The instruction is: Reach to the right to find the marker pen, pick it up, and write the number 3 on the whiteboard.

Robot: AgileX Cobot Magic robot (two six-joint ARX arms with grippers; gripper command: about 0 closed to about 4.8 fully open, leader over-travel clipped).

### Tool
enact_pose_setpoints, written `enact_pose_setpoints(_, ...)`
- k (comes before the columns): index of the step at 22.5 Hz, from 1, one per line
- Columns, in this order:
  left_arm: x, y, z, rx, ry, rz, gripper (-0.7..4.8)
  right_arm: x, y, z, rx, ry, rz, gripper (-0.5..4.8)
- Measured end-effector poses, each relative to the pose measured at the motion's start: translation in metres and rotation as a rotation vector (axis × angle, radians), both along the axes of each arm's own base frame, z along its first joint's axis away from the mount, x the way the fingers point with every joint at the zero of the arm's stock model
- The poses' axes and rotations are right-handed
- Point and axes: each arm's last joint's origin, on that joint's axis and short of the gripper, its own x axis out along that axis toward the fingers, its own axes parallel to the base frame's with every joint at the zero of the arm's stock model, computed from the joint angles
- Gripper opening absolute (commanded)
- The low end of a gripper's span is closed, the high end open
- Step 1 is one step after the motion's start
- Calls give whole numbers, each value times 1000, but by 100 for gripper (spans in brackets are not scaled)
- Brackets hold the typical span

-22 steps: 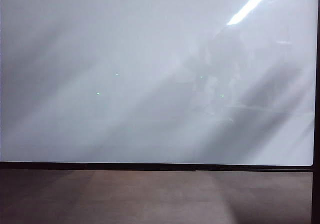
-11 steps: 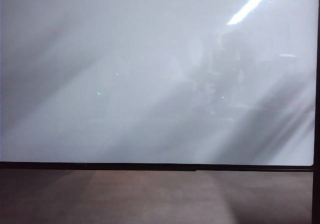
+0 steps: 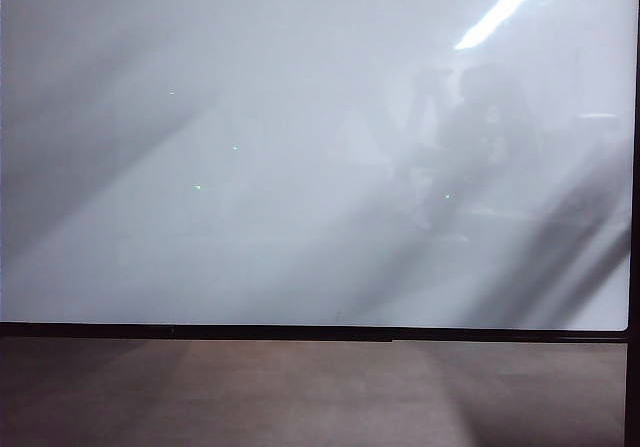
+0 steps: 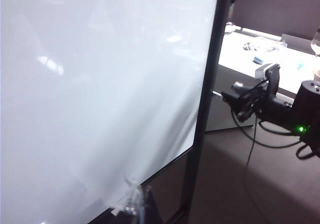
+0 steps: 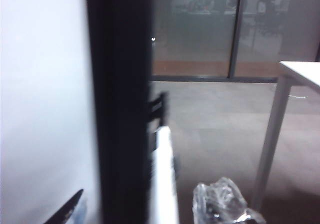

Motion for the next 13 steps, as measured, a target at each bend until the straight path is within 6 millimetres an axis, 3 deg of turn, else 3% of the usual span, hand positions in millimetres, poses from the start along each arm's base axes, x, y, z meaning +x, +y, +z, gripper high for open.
enact_pose_setpoints(6,0,0,0,-11,11,4,-5,15,-16,14,-7,4,47,272)
enact_pose_setpoints(13,0,3,2,-36,26,14,-5,25,-17,-2,13,54,80,272)
